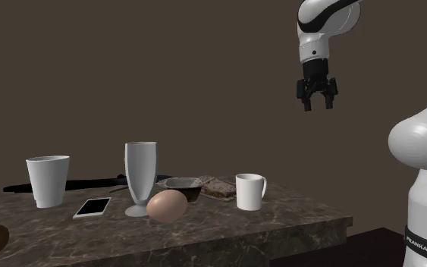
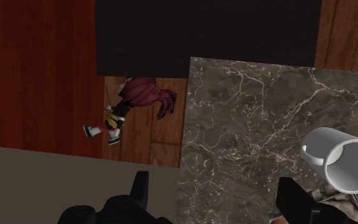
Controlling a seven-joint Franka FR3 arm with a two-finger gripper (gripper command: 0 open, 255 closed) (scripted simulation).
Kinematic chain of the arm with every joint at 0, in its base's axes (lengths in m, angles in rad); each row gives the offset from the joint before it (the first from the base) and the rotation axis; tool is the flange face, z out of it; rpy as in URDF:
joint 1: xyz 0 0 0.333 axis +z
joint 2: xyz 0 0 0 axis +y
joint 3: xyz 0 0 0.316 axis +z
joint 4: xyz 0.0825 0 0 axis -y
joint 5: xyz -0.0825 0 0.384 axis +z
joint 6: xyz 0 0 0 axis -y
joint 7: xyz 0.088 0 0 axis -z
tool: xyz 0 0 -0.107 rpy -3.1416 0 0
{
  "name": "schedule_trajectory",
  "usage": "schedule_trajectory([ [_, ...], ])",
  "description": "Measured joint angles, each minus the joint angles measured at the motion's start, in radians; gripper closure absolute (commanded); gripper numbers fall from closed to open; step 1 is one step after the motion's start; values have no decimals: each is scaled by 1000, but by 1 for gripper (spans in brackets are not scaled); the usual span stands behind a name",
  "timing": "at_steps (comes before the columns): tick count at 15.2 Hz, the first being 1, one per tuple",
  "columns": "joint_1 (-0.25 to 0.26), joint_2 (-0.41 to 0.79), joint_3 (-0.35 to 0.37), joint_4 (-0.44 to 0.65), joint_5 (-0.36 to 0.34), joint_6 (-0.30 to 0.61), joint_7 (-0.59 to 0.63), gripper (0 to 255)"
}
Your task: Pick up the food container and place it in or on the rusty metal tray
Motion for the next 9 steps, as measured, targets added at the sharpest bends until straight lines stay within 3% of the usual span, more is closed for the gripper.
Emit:
schedule_trajectory([
  [3, 7, 19, 9, -8, 16, 29, 13, 0],
  [9, 42, 124, 60, -55, 91, 195, 74, 0],
])
